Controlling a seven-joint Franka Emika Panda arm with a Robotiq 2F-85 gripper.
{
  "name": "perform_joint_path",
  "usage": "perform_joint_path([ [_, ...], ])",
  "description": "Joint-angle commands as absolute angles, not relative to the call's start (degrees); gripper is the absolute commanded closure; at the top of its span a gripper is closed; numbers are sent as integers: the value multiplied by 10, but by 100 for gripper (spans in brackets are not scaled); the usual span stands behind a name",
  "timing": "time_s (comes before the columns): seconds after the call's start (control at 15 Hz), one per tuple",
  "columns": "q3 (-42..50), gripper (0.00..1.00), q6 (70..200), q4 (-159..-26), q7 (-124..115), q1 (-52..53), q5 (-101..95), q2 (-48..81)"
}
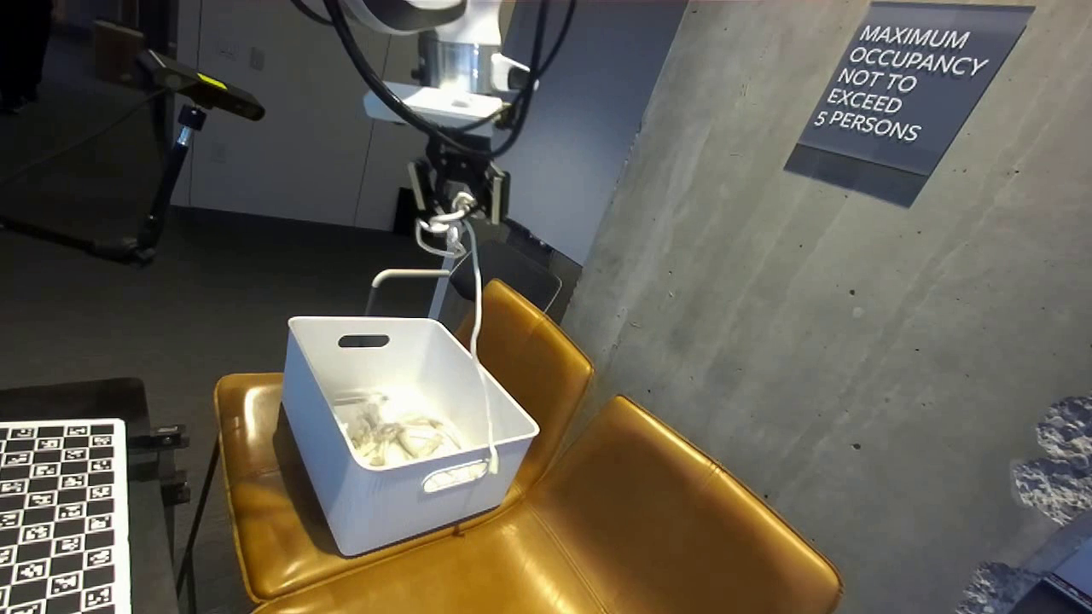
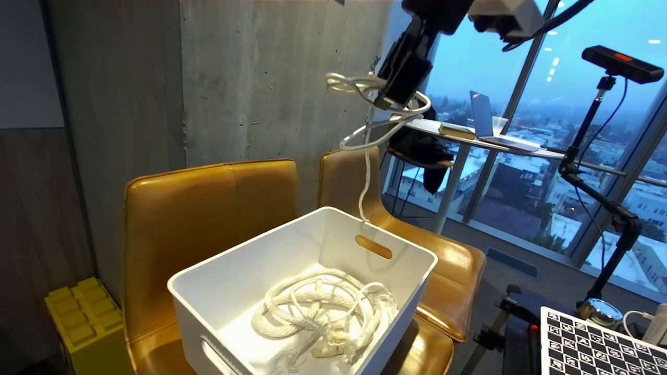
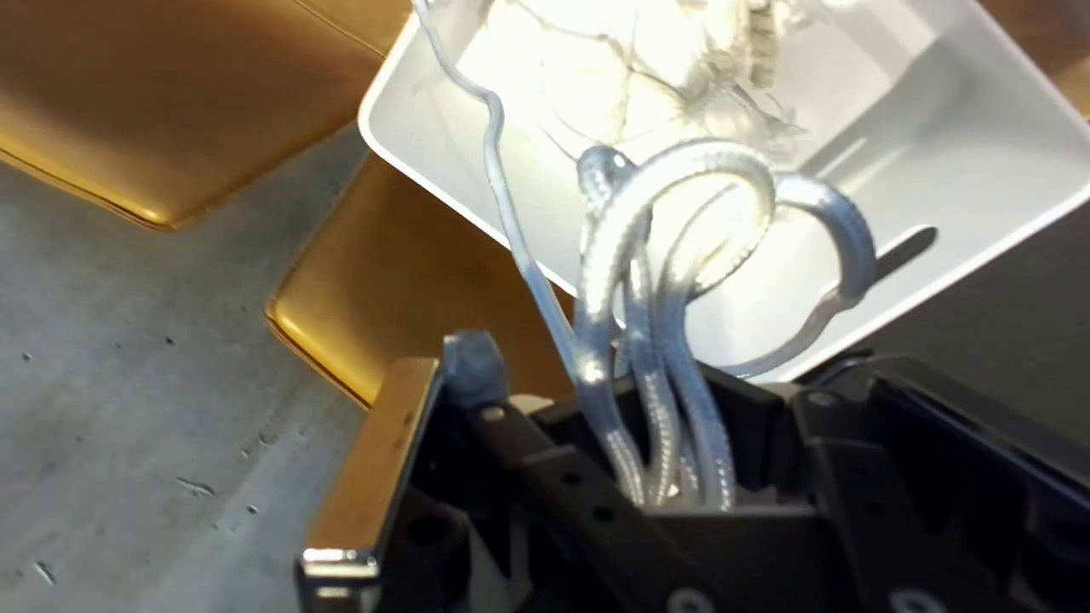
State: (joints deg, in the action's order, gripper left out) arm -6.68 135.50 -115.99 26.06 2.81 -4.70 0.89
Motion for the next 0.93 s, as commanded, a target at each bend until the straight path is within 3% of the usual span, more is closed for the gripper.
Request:
perform_joint_path([
  [0.0, -100, 100, 1306, -1181, 189, 80, -63, -56],
  [0.33, -154, 100, 1251, -1161, 73, 133, -98, -55],
  [0.87, -109, 100, 1252, -1124, 42, 92, -164, 2],
])
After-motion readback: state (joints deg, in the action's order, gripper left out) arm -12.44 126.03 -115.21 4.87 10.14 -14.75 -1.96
